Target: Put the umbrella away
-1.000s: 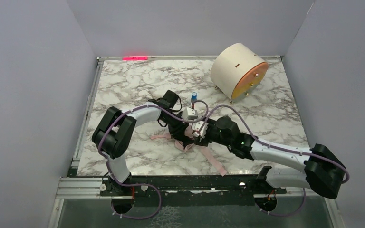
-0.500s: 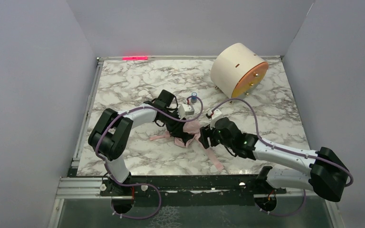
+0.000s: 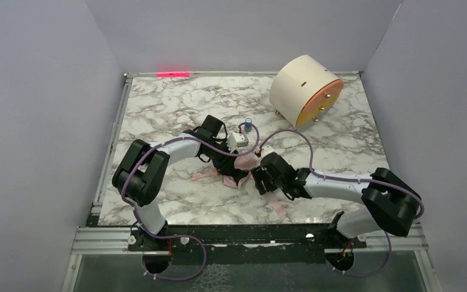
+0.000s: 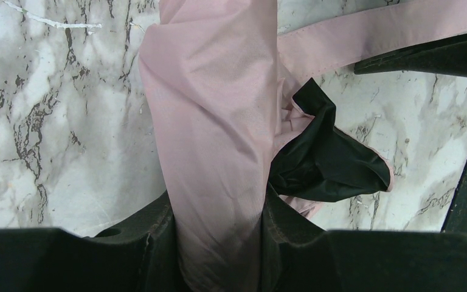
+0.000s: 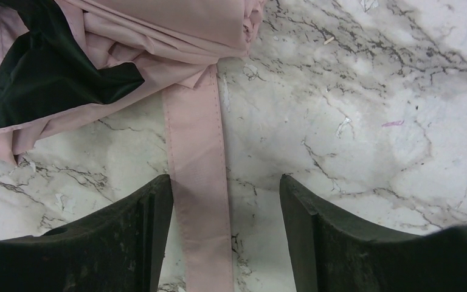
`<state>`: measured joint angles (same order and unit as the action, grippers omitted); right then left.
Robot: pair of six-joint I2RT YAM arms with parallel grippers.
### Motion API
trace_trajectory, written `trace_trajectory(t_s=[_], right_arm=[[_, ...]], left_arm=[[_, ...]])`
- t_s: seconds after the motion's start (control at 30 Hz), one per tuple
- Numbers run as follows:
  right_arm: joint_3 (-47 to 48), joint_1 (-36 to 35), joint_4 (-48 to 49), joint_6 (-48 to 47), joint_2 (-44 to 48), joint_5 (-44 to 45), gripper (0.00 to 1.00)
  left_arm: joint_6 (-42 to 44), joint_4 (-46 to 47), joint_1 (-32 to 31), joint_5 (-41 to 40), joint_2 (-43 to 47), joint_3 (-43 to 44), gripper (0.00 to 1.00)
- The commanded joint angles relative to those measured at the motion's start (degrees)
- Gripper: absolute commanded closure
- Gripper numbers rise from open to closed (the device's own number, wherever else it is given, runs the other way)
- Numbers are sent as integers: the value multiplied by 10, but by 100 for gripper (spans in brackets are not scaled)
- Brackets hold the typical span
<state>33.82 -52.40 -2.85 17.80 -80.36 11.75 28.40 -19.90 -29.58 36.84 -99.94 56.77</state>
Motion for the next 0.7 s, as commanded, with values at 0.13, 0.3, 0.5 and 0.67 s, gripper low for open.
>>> trace_trajectory(t_s=[0.13,0.3,0.5,0.67], right_arm=[[45,0,-23,4,-58,-6,42],[59,0,-56,35,-76,16,61],[64,0,-70,43,-90,-7,90],[68,-1,-78,29,-92,-61,100]], left_arm=[[23,7,11,-99,-10,-14,100],[19,7,11,-106,-13,-10,100],[-2,19,11,-117,-16,-7,100],[-48,47,12,-146,-22,-6,100]])
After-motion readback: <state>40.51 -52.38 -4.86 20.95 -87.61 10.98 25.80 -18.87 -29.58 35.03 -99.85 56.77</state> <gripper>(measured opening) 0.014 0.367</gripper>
